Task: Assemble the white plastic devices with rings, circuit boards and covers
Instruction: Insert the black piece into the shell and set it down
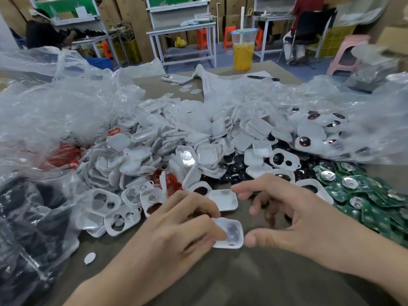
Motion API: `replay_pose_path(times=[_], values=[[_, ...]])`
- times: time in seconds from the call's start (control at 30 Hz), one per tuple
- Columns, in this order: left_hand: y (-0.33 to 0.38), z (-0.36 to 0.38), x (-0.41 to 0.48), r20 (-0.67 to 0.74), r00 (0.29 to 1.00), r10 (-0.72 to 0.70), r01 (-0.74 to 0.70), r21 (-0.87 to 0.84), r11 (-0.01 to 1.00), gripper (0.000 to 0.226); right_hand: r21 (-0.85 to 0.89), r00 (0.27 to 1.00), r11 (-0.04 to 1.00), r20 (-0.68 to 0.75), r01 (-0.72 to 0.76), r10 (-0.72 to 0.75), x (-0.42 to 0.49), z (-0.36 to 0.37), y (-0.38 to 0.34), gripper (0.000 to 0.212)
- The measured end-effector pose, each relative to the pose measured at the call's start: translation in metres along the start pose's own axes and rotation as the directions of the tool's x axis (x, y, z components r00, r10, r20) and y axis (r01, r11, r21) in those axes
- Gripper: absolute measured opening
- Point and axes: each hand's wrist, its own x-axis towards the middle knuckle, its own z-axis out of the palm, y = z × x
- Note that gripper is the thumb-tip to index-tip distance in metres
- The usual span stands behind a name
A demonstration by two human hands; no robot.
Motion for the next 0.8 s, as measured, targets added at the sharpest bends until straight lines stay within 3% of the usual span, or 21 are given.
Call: replay_pose_path(times=[0.13,0.23,0.8], values=[[-0.002,0.002,0.000,0.024,1.000,0.003,-0.003,0.000,1.000,0.015,-0.246,0.993,0.969,0.118,0.021,0.009,0.000,0.004,0.005,0.070],[-0.003,0.002,-0.001,0.040,0.999,0.001,-0.001,0.000,1.000,0.016,-0.323,0.991,0.946,0.132,0.021,0.023,0.002,0.007,0.008,0.071],[-0.003,0.005,-0.001,0.096,0.993,-0.068,0.083,-0.161,0.983,0.008,-0.346,0.992,0.936,0.124,0.064,-0.022,0.003,0.008,0.011,0.062]])
